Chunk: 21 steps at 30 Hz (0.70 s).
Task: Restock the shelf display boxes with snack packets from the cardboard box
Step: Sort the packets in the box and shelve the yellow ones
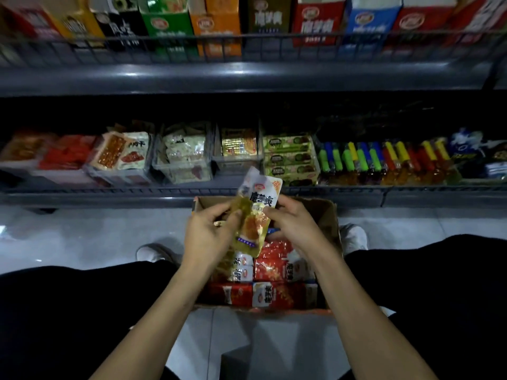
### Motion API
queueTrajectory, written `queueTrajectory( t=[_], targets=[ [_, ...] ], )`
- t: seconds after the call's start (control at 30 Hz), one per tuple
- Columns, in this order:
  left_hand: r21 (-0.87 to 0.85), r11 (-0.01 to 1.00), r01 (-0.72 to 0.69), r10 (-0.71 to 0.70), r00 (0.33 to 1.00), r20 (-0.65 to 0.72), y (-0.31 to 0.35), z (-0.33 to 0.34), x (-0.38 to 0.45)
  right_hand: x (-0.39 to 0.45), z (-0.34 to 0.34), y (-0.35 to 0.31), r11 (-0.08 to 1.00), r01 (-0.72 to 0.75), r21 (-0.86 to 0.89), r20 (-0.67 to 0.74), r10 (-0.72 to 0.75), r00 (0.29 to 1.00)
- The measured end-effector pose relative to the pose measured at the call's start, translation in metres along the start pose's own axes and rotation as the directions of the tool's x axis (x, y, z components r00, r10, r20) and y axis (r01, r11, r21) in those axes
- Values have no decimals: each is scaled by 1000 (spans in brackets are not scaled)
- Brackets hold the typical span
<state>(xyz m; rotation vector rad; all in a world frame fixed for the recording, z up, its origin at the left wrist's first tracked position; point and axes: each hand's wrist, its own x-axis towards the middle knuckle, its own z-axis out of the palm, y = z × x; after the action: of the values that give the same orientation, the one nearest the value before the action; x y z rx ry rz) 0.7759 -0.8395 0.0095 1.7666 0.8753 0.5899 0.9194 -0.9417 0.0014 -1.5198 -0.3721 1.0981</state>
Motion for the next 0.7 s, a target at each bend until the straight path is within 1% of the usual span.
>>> queueTrajectory(
  t=[0.07, 0.17, 0.2, 0.27, 0.33, 0.43, 0.53, 0.57, 0.63, 0.7],
  targets=[
    [-23, 999, 37, -36, 999, 32, 2, 8, -3, -3, 3, 1, 998, 12, 67, 20, -14, 1000],
    [-84, 994, 70, -61, 992, 106, 3, 11, -3, -5, 2, 5, 995, 35, 94, 36, -38, 999],
    [-80, 995, 64, -53, 991, 125, 0, 9, -1, -5, 1, 7, 995, 39, 96, 38, -43, 998],
    [-3, 998, 62, -61, 988, 140, -7, 5, 2, -4, 1, 10, 994, 33, 103, 44, -38, 998],
    [44, 991, 126, -130, 984, 123, -14, 2, 6, -3, 3, 11, 995, 23, 97, 48, -28, 998],
    [10, 966, 257, -257, 964, 71, -15, 1, 9, -2, 6, 10, 995, -10, 100, 49, 5, 999],
    [-8, 943, 332, -330, 940, 83, -12, 1, 10, 1, 5, 6, 989, -62, 132, 41, 57, 998],
    [-4, 941, 339, -338, 937, 89, -9, 1, 9, 0, 5, 3, 990, -63, 124, 29, 60, 998],
    [32, 946, 322, -323, 942, 91, -3, 1, 10, -2, 3, -6, 999, -33, 32, -9, 33, 999],
    [46, 961, 273, -277, 956, 98, 8, 1, 13, -4, 0, -16, 990, 66, -121, -20, -69, 997]
  ],
)
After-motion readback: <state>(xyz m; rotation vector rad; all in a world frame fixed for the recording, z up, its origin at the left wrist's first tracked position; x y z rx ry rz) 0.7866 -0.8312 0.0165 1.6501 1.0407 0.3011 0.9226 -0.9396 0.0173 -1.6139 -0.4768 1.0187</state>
